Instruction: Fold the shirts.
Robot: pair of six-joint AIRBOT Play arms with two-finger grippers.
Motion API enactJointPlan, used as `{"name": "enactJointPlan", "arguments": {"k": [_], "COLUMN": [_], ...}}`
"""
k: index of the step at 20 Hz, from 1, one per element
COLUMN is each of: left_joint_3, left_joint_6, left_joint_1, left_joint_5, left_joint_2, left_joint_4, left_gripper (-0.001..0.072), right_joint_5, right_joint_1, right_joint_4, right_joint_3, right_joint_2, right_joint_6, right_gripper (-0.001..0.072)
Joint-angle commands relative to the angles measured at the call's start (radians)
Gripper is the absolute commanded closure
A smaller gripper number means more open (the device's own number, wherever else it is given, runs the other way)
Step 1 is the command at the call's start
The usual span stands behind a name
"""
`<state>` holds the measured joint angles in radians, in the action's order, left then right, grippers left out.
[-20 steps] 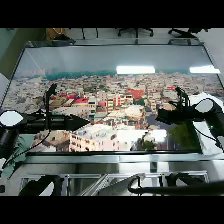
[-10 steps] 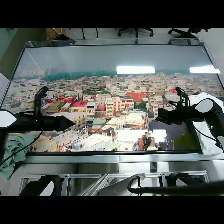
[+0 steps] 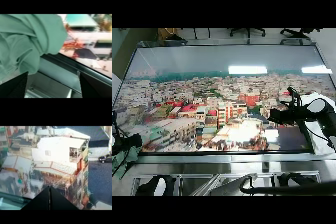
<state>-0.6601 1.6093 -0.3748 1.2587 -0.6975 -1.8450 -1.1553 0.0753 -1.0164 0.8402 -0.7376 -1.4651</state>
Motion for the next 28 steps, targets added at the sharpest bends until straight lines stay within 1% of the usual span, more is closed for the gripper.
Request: {"name": "enactJointPlan", "arguments": {"k": [1, 2, 5, 7, 10, 11, 12, 13, 16, 17, 19, 21, 24, 26, 28], "left_joint_3": [0.069, 0.062, 0.012, -0.033, -0.083, -0.105, -0.136, -0.180, -0.348, -0.403, -0.527, -0.650, -0.772, -0.800, -0.803], "left_joint_6": [-0.034, -0.052, -0.056, -0.056, -0.056, -0.056, -0.058, -0.067, -0.086, -0.103, -0.110, -0.109, -0.099, -0.093, -0.079], "left_joint_1": [-0.164, -0.209, -0.314, -0.336, -0.316, -0.291, -0.264, -0.230, -0.078, -0.015, 0.133, 0.289, 0.515, 0.642, 0.743], "left_joint_5": [-0.136, -0.153, -0.213, -0.239, -0.226, -0.197, -0.146, -0.095, 0.056, 0.080, 0.104, 0.101, 0.042, -0.003, -0.034], "left_joint_2": [-0.097, -0.145, -0.293, -0.397, -0.529, -0.569, -0.602, -0.629, -0.642, -0.616, -0.541, -0.459, -0.363, -0.324, -0.309], "left_joint_4": [-0.101, -0.101, -0.098, -0.089, -0.089, -0.089, -0.094, -0.089, -0.084, -0.061, 0.025, 0.136, 0.333, 0.388, 0.404], "left_gripper": [0.0016, 0.0017, 0.0016, 0.0016, 0.0020, 0.0222, 0.0638, 0.0695, 0.0695, 0.0696, 0.0696, 0.0696, 0.0695, 0.0695, 0.0695], "right_joint_5": [0.000, 0.000, 0.000, 0.000, 0.000, 0.000, 0.000, 0.000, 0.000, 0.000, 0.000, 0.000, 0.000, 0.000, 0.000], "right_joint_1": [0.000, 0.000, 0.000, 0.000, 0.000, 0.000, 0.000, 0.000, 0.000, 0.000, 0.000, 0.000, 0.000, 0.000, 0.000], "right_joint_4": [0.001, 0.000, 0.000, 0.000, 0.000, 0.000, 0.000, 0.000, 0.000, 0.000, 0.000, 0.000, 0.000, 0.000, 0.000], "right_joint_3": [0.000, 0.000, 0.000, 0.000, 0.000, 0.000, 0.000, 0.000, 0.000, 0.000, 0.000, 0.000, 0.000, 0.000, 0.000], "right_joint_2": [0.000, -0.001, -0.001, -0.001, -0.001, -0.002, -0.002, -0.001, -0.002, -0.001, -0.001, -0.002, -0.001, -0.001, -0.002], "right_joint_6": [0.000, 0.000, 0.000, 0.000, 0.000, 0.000, 0.000, 0.000, 0.000, 0.000, 0.000, 0.000, 0.000, 0.000, 0.000], "right_gripper": [0.0697, 0.0697, 0.0697, 0.0697, 0.0697, 0.0697, 0.0697, 0.0697, 0.0697, 0.0697, 0.0698, 0.0697, 0.0697, 0.0697, 0.0697]}}
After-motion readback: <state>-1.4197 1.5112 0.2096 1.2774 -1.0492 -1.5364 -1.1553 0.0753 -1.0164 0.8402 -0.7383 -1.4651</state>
